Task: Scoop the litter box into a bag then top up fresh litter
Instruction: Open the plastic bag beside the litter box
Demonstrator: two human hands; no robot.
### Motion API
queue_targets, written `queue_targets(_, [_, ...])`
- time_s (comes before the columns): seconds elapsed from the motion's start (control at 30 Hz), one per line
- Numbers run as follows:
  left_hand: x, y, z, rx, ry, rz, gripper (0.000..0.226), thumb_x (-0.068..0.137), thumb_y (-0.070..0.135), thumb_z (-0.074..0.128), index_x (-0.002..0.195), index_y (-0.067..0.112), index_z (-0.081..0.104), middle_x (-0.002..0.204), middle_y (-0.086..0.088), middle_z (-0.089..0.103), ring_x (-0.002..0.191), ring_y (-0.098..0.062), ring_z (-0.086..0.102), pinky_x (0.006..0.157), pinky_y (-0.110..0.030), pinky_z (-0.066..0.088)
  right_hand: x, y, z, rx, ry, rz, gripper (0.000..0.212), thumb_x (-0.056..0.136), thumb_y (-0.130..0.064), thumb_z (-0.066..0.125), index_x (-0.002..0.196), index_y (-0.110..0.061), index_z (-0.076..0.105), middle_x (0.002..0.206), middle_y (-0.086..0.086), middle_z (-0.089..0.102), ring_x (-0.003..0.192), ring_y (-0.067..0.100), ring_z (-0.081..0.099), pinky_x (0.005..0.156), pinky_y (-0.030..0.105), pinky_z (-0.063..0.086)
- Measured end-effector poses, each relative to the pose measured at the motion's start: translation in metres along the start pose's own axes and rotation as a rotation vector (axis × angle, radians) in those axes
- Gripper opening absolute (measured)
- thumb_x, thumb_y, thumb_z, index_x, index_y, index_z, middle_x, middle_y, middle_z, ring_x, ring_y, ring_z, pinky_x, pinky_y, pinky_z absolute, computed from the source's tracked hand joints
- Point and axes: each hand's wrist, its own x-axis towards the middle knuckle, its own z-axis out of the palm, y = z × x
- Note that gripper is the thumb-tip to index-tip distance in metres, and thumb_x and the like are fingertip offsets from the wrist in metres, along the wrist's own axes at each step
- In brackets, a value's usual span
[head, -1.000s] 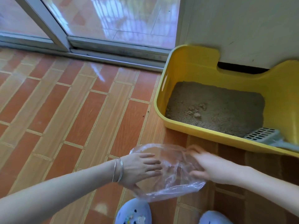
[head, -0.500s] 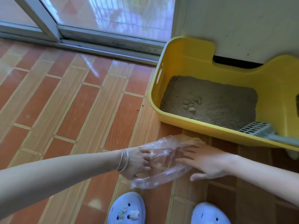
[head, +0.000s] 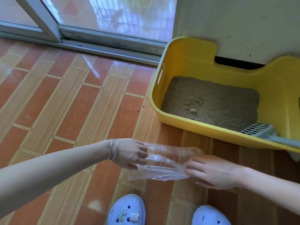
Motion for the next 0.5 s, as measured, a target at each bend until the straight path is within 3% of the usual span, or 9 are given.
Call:
queue_targets(0.07, [0.006, -0.001, -0.006, -0.144, 0.243, -0.064, 0.012, 0.085, 0.026, 0.057, 0.085, 0.014, 0.058, 0.081, -0.001, 0.058, 0.078, -0.021, 0.052, 0.076, -0.031, 0.046, 0.004, -0.004, -0.006, -0.017, 0.108, 0.012, 0.027, 0.094, -0.031, 0.042, 0.103, -0.015, 0.062, 0.102, 0.002, 0.061, 0.097, 0.020, 0.057, 0.086, 0.029, 0.049])
queue_targets(0.17, [0.012, 0.025, -0.006, -0.266, 0.265, -0.237, 0.014, 0.089, 0.022, 0.047, 0.091, 0.015, 0.059, 0.086, 0.001, 0.058, 0.076, -0.018, 0.051, 0.069, -0.028, 0.043, 0.010, -0.001, -0.009, -0.066, 0.126, 0.038, 0.031, 0.095, -0.034, 0.040, 0.098, -0.015, 0.064, 0.106, 0.002, 0.062, 0.104, 0.021, 0.057, 0.095, 0.033, 0.045])
queue_targets(0.27, [0.016, 0.051, -0.005, -0.406, 0.277, -0.525, 0.016, 0.082, 0.021, 0.052, 0.097, 0.019, 0.057, 0.086, 0.003, 0.058, 0.073, -0.015, 0.056, 0.058, -0.026, 0.046, 0.018, 0.006, -0.008, -0.087, 0.035, 0.080, 0.035, 0.095, -0.040, 0.038, 0.088, -0.016, 0.064, 0.108, 0.002, 0.063, 0.109, 0.022, 0.055, 0.104, 0.035, 0.033])
queue_targets(0.33, [0.015, 0.060, -0.002, -0.393, 0.214, -0.664, 0.019, 0.075, 0.021, 0.057, 0.093, 0.023, 0.055, 0.086, 0.002, 0.059, 0.073, -0.017, 0.058, 0.060, -0.027, 0.049, 0.028, 0.007, -0.010, -0.111, 0.101, 0.092, 0.036, 0.096, -0.036, 0.037, 0.084, -0.016, 0.064, 0.101, 0.002, 0.065, 0.103, 0.024, 0.058, 0.103, 0.036, 0.032])
queue_targets(0.4, [0.011, 0.063, -0.002, -0.342, 0.135, -0.698, 0.014, 0.077, 0.032, 0.049, 0.088, 0.029, 0.056, 0.087, 0.003, 0.059, 0.075, -0.018, 0.059, 0.067, -0.032, 0.051, 0.041, 0.005, -0.014, -0.105, 0.145, 0.064, 0.027, 0.095, -0.029, 0.039, 0.088, -0.015, 0.061, 0.096, 0.003, 0.066, 0.101, 0.027, 0.060, 0.100, 0.041, 0.037])
queue_targets(0.47, [0.003, 0.065, 0.001, -0.350, 0.009, -0.659, 0.019, 0.077, 0.043, 0.044, 0.077, 0.033, 0.060, 0.079, 0.005, 0.059, 0.070, -0.018, 0.059, 0.069, -0.033, 0.052, 0.053, 0.005, -0.016, -0.089, 0.181, 0.049, 0.013, 0.090, -0.027, 0.051, 0.099, -0.017, 0.053, 0.105, 0.003, 0.066, 0.109, 0.029, 0.058, 0.100, 0.047, 0.041])
queue_targets(0.5, [0.000, 0.066, 0.004, -0.343, -0.099, -0.624, 0.020, 0.074, 0.047, 0.048, 0.072, 0.034, 0.062, 0.075, 0.006, 0.059, 0.067, -0.018, 0.059, 0.070, -0.032, 0.051, 0.058, 0.006, -0.018, -0.097, 0.132, 0.058, 0.020, 0.084, -0.028, 0.059, 0.101, -0.019, 0.051, 0.114, 0.003, 0.064, 0.115, 0.032, 0.054, 0.100, 0.048, 0.042])
